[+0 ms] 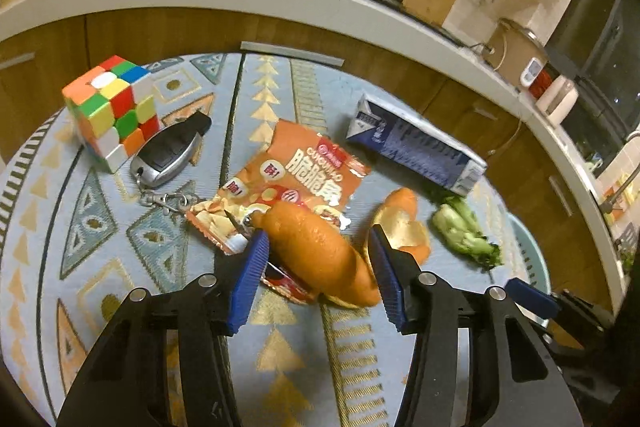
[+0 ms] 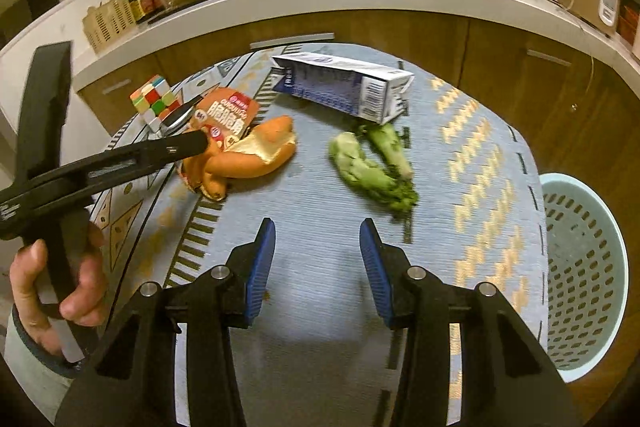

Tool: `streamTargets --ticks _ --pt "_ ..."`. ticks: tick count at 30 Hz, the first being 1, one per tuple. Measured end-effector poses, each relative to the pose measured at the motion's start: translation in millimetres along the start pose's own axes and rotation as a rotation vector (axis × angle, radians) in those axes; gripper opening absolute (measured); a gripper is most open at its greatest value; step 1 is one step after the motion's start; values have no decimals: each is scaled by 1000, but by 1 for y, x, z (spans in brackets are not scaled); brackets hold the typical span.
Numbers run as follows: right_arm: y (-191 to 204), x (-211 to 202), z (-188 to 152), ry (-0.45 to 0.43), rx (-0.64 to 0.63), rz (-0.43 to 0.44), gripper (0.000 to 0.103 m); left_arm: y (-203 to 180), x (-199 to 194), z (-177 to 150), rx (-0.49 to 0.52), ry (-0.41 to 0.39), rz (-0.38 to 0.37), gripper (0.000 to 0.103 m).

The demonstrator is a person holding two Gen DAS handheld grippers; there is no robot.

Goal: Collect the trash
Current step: 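Grasp an orange bread roll with the left gripper while the right gripper grasps the other roll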

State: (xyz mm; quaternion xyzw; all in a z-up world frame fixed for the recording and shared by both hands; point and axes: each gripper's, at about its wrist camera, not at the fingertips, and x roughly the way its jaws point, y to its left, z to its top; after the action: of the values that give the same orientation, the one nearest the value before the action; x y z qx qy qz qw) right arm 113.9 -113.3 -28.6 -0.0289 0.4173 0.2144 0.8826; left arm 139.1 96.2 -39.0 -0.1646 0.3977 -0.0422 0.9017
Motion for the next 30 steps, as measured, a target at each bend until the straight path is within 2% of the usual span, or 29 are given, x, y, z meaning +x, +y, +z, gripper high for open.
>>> streamTargets --ticks 2,4,6,8,10,12,16,20,24,30 --pt "5 1 1 2 -8 1 40 -2 7 1 17 16 42 47" --pt "9 3 3 4 -16 4 40 -5 7 1 29 13 53 47" --pt "14 5 7 4 -20 9 40 -5 6 1 35 10 49 43" --pt "19 8 11 5 -24 18 40 -1 5 0 25 9 22 31" --pt "25 12 15 5 -31 24 40 3 0 -2 7 -5 7 26" --pt "30 16 17 8 -34 31 40 7 -5 -4 -6 -17 -10 16" --pt "35 29 23 25 -11 68 45 14 -22 -11 -26 -51 -57 15" --pt "39 45 32 25 35 87 54 18 -36 -22 -16 -86 -49 15" --pt "43 61 40 17 59 55 62 23 -39 -31 -5 -121 -22 15" --pt "53 83 43 38 64 29 62 24 -46 -38 1 -178 -7 15"
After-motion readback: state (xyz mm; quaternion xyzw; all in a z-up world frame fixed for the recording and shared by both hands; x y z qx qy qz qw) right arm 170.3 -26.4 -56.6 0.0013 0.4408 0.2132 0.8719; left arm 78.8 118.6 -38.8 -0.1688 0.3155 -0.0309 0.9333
